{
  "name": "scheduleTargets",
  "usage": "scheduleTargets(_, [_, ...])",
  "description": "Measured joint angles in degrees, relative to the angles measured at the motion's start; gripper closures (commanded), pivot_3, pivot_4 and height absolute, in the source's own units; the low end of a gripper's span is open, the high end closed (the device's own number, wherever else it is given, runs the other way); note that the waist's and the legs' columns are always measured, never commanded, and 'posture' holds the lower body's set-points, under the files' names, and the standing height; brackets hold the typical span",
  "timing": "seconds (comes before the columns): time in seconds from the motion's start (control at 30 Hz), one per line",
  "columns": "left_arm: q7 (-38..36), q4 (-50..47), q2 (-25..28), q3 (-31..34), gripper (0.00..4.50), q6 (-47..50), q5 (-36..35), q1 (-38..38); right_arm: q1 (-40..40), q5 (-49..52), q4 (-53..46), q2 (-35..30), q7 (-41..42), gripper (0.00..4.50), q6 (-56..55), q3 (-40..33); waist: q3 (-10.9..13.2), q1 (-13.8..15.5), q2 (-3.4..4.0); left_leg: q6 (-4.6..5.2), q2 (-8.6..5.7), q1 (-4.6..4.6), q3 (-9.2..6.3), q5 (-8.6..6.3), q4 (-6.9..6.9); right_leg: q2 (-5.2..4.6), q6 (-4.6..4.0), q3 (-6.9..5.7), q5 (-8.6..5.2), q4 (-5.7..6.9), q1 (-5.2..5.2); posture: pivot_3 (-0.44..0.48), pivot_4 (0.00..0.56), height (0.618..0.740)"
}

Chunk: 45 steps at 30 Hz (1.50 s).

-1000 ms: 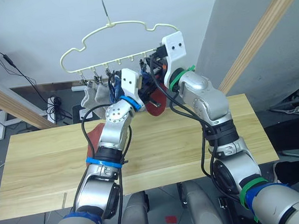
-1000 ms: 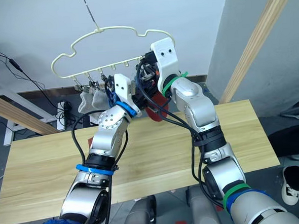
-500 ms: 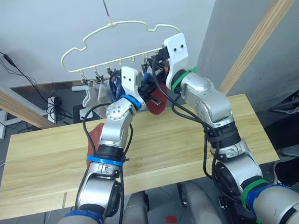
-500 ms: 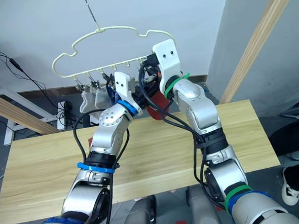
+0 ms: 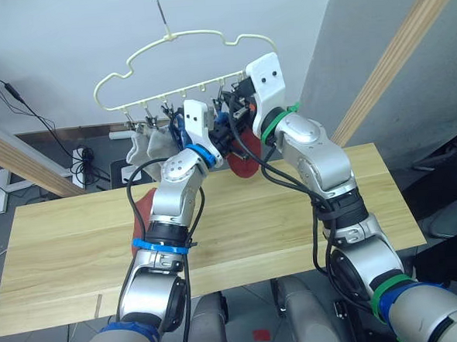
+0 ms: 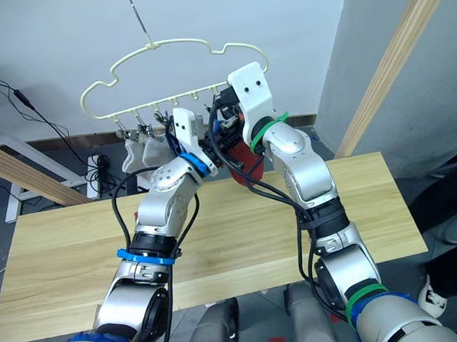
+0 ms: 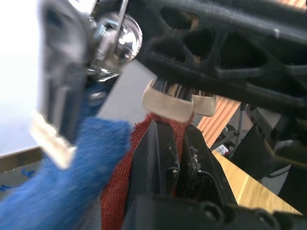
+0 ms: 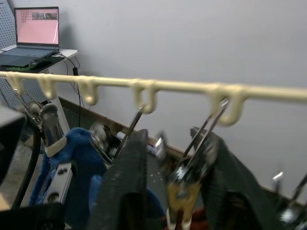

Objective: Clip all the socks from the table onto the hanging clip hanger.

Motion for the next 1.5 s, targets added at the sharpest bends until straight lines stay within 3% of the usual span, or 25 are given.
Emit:
scheduleTargets(0.07, [0.1, 0.0, 0.0, 0.3, 4.5, 0.0, 0.0, -0.2, 0.4, 0.0, 0.0, -0.1, -0.1, 1.36, 0.0, 0.0, 0.0, 0.0, 0.0, 0.0, -0.01, 0.0, 0.01, 0.0, 0.02, -0.01, 0.0, 0.01, 0.0, 0.01, 0.0, -0.083, 0.351, 0.74])
scheduleTargets(0.27, [0.3, -0.3, -0.4, 0.4, 4.5, 1.0, -0.3, -0.2, 1.0, 0.5, -1.6, -0.3, 0.0, 1.36, 1.6, -0.2, 0.0, 0.0, -0.01, 0.0, 0.0, -0.01, 0.0, 0.0, 0.02, 0.0, 0.0, 0.0, 0.0, 0.0, 0.0, -0.083, 0.355, 0.74])
scheduleTargets(0.43, [0.1, -0.8, -0.1, 0.4, 3.28, 1.0, -0.2, 0.4, 2.9, 0.7, -6.7, -1.6, 0.5, 1.34, 4.6, -0.5, 0.0, 0.1, -0.01, 0.0, -0.01, -0.01, -0.02, 0.0, 0.02, 0.0, 0.0, 0.0, 0.0, 0.0, 0.0, -0.083, 0.355, 0.74])
scheduleTargets(0.73, [-2.0, -2.6, 2.9, -1.0, 3.28, 0.9, 1.2, 3.2, 8.1, 3.2, -19.1, -6.6, 2.8, 1.34, 12.2, -0.9, 0.0, 0.0, -0.01, 0.0, 0.01, -0.02, -0.04, 0.0, 0.02, 0.02, 0.0, -0.02, 0.0, 0.01, 0.01, -0.088, 0.358, 0.74])
scheduleTargets(1.07, [-12.1, -12.8, 14.1, -2.0, 3.28, 5.3, -0.6, 10.4, 10.4, 2.5, -21.7, -8.7, -0.1, 1.34, 12.9, -2.9, 0.0, 0.0, 0.0, 0.01, 0.03, -0.01, -0.07, 0.0, 0.04, 0.02, 0.0, -0.01, 0.0, 0.02, 0.02, -0.082, 0.357, 0.74])
scheduleTargets(1.17, [-13.4, -15.5, 15.5, -1.8, 3.26, 7.8, -2.5, 10.4, 10.4, 2.6, -21.1, -8.1, -1.2, 1.9, 12.7, -3.0, 0.0, 0.0, 0.0, 0.01, 0.02, -0.02, -0.07, 0.0, 0.04, 0.02, 0.0, -0.01, 0.0, 0.0, 0.03, -0.073, 0.358, 0.74])
scheduleTargets(1.4, [-15.8, -21.3, 20.4, 0.9, 3.26, 15.3, -7.6, 9.7, 9.9, 2.5, -18.1, -7.5, -2.6, 1.9, 12.0, -3.2, 0.0, 0.1, -0.01, 0.01, 0.01, -0.02, -0.07, 0.0, 0.02, 0.03, 0.0, -0.02, 0.0, -0.01, 0.02, -0.068, 0.356, 0.74])
scheduleTargets(1.5, [-16.3, -22.2, 21.2, 1.5, 3.26, 17.9, -9.3, 8.8, 9.2, 2.5, -16.9, -7.3, -3.4, 2.85, 11.1, -3.3, 0.0, 0.1, -0.01, 0.01, 0.01, -0.02, -0.08, 0.0, 0.03, 0.04, 0.0, -0.03, 0.0, -0.01, 0.02, -0.067, 0.355, 0.74])
